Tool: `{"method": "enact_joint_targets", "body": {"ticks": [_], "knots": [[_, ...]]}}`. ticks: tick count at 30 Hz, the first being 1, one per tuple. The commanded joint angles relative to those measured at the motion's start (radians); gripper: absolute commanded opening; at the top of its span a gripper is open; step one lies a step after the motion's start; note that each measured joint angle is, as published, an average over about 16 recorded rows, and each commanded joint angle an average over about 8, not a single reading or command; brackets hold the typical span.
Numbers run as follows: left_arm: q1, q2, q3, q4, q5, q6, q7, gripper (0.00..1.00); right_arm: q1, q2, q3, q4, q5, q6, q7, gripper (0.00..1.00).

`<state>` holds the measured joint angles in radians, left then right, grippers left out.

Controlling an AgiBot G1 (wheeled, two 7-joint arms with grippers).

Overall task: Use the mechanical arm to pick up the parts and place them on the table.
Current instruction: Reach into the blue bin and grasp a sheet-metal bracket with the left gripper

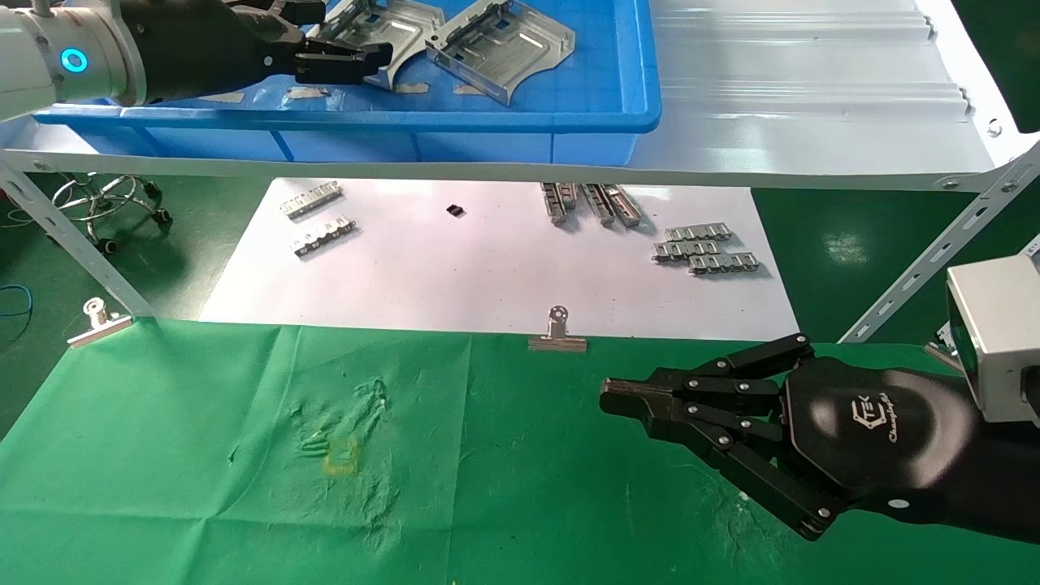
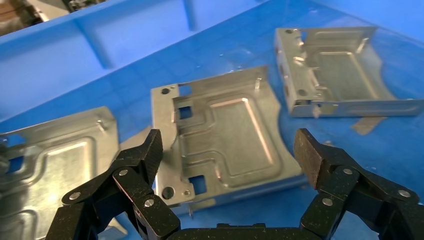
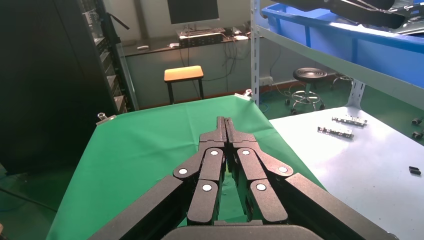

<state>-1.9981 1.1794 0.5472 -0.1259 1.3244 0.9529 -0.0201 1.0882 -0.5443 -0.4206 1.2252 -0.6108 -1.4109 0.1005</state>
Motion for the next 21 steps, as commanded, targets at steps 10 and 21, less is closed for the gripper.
{"method": "enact_joint_targets", "body": {"ticks": [10, 21], "knots": [[-0.011, 0.011, -0.035, 0.049, -0.048, -0.012, 0.061, 0.36, 0.0, 0.0, 0.0, 0.0, 0.0, 0.0, 0.0, 0.0], [-0.019, 0.013, -0.041, 0.1, -0.053, -0.079, 0.093, 0.97, 0.0, 0.0, 0.0, 0.0, 0.0, 0.0, 0.0, 0.0]]}}
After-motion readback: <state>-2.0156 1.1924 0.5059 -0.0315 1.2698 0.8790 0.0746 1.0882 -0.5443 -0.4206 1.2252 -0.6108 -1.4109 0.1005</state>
